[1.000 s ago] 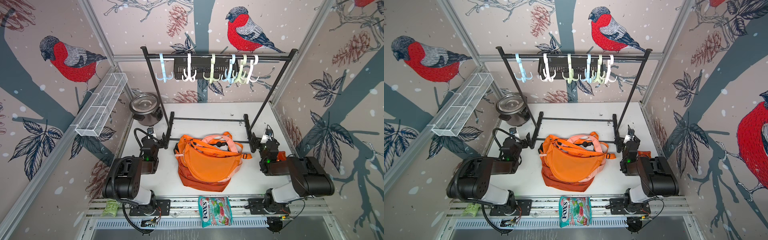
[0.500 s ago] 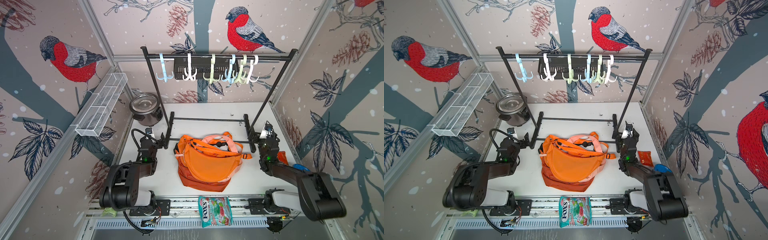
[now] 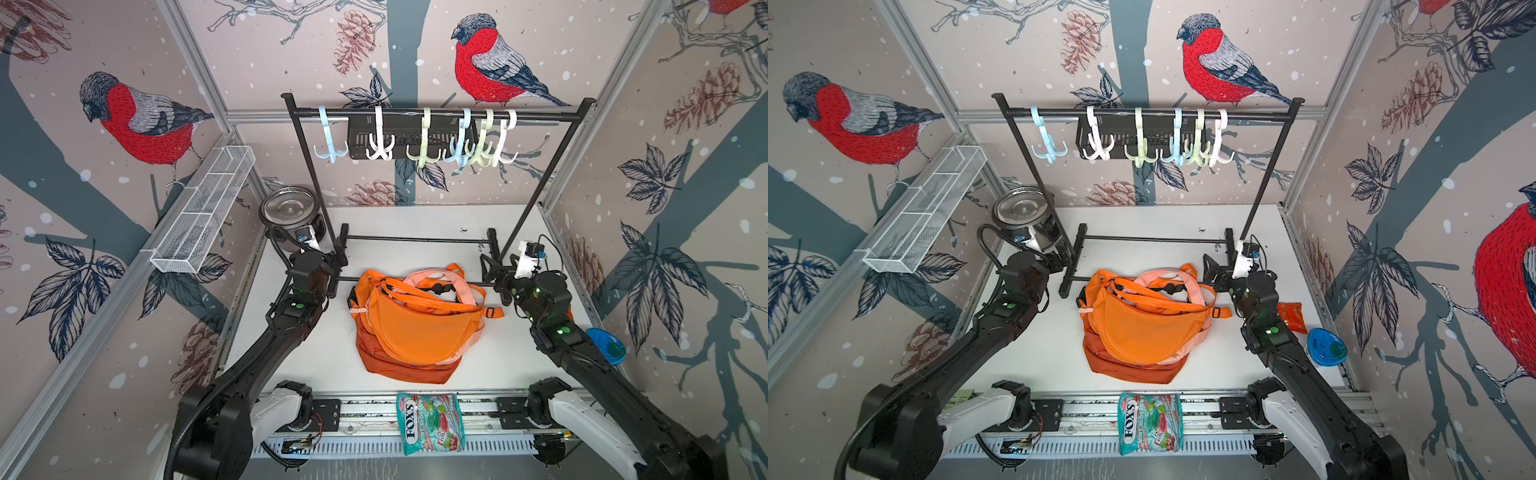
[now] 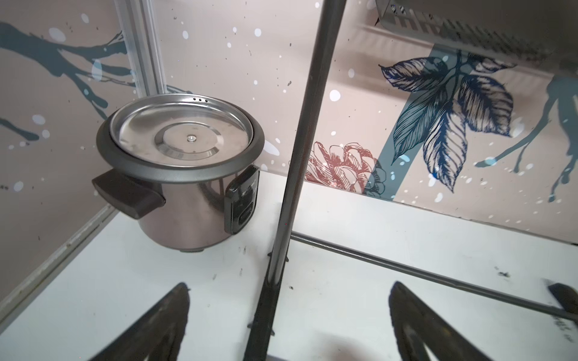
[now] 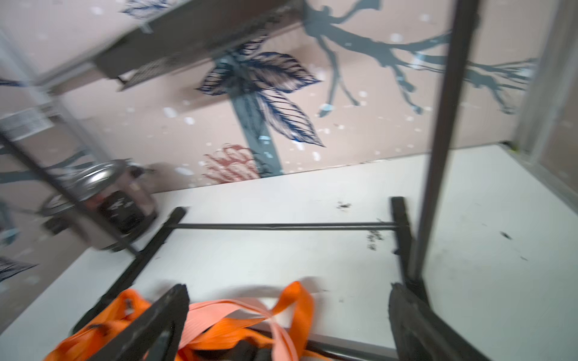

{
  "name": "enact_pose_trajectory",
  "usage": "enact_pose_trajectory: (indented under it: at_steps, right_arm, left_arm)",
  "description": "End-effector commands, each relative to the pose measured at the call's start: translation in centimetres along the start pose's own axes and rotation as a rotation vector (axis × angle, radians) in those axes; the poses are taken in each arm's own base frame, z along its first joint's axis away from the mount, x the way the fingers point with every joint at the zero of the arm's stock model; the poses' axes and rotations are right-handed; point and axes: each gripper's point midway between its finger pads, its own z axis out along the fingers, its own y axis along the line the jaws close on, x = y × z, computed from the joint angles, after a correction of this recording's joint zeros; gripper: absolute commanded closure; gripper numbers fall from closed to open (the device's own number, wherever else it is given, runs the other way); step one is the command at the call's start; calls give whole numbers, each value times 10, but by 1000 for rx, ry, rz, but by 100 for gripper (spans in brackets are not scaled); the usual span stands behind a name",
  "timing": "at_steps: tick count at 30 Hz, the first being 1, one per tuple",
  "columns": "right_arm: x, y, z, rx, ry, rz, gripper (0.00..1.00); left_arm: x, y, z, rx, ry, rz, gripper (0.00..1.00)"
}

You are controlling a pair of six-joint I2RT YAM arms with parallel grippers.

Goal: Hang the bag on a hook
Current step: Pick up the bag from the bag.

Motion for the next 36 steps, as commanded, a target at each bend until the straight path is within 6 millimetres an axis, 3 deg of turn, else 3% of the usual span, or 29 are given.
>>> enact_pose_trajectory:
  at_steps: [1, 8, 13, 19, 23, 29, 36]
  right_arm:
    - [18, 33, -9, -62, 111, -76, 1]
    - [37, 116, -26, -284, 281, -161, 1]
    - [61, 181, -55, -452, 396, -358, 1]
    - [108, 231, -100, -605, 596, -538, 1]
    - [147, 239, -114, -649, 722, -604, 0]
    - [194, 228, -114, -592, 864, -687, 3]
    - [220, 213, -102, -470, 902, -785, 13]
  left_arm:
    - [17, -17, -20, 98, 133, -136, 2]
    - [39, -49, -65, 279, 299, -211, 2]
    - [52, -58, -94, 361, 387, -230, 2]
    - [55, -63, -116, 426, 436, -243, 2]
    - [56, -63, -120, 429, 458, -241, 2]
    - [48, -65, -120, 432, 435, -243, 2]
    - [43, -71, -120, 457, 431, -252, 2]
